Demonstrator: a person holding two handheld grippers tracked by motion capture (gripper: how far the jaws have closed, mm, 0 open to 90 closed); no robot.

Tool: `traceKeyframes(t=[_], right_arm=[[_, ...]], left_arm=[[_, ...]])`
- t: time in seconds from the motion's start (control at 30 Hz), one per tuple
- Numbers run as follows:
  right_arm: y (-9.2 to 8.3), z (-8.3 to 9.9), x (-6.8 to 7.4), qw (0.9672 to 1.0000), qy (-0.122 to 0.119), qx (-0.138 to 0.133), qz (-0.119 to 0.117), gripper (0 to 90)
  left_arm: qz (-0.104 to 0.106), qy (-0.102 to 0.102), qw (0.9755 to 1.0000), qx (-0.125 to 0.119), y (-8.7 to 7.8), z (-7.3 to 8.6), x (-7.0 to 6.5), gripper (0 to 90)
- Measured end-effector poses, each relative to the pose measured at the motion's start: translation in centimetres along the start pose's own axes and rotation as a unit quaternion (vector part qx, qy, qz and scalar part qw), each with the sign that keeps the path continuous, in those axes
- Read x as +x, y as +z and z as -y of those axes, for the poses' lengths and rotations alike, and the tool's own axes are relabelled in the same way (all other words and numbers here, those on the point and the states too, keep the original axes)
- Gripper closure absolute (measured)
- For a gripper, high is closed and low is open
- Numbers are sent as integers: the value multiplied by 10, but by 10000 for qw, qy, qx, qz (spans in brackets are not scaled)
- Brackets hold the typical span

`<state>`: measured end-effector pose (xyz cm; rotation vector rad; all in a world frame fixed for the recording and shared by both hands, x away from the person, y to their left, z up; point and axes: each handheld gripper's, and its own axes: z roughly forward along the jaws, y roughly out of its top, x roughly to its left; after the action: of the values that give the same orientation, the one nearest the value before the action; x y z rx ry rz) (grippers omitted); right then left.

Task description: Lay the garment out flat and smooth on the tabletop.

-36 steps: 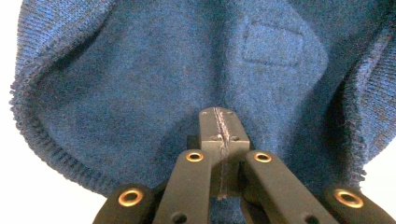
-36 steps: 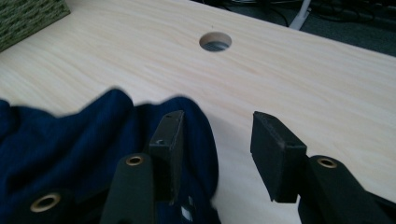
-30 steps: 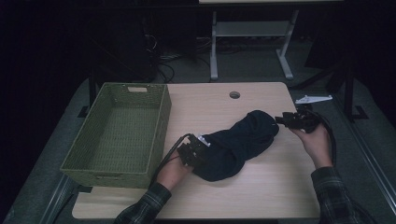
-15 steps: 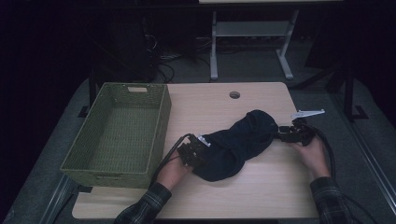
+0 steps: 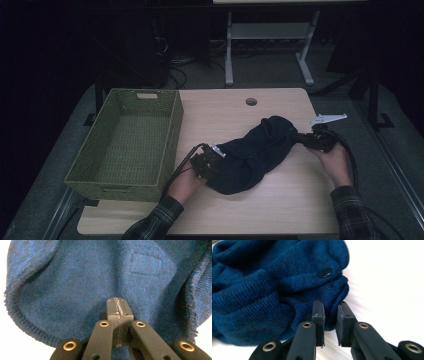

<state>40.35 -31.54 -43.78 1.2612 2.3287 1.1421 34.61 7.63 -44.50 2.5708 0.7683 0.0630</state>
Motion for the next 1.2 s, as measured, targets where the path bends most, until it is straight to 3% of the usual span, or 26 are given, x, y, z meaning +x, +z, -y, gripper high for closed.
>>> traceKeyframes(t=[0.1,0.27,0.47,0.53,0.6,0.67,0.83,0.9,1.03,1.2], right_arm=[[-13,-9,-3,9996,-123,-81,261,793],[-22,-18,-9,9980,-177,88,597,798],[5,-4,-18,9956,-11,557,748,794],[10,-1,-18,9963,63,516,685,760],[10,-1,-17,9973,214,375,586,666],[4,-5,-15,9977,242,236,586,578],[-19,-11,-2,9976,301,-32,615,510],[-25,-11,5,9973,265,-96,673,528],[-33,-5,25,9985,243,-67,482,655],[-32,6,44,9994,186,-53,290,788]], left_arm=[[-9,12,10000,4,0,0,0,900],[-9,15,10000,7,0,0,-1,900],[3,26,10000,-16,1,-1,-1,900],[14,24,10000,-19,1,-1,0,900],[27,17,10000,-28,1,-1,0,900],[104,-4,9999,-45,1,-1,0,880],[227,11,9996,-156,-4,-6,-3,805],[206,37,9996,-199,-9,-9,-4,788],[178,97,9993,-313,-18,-16,-3,781],[162,77,9990,-405,-20,-24,2,846]])
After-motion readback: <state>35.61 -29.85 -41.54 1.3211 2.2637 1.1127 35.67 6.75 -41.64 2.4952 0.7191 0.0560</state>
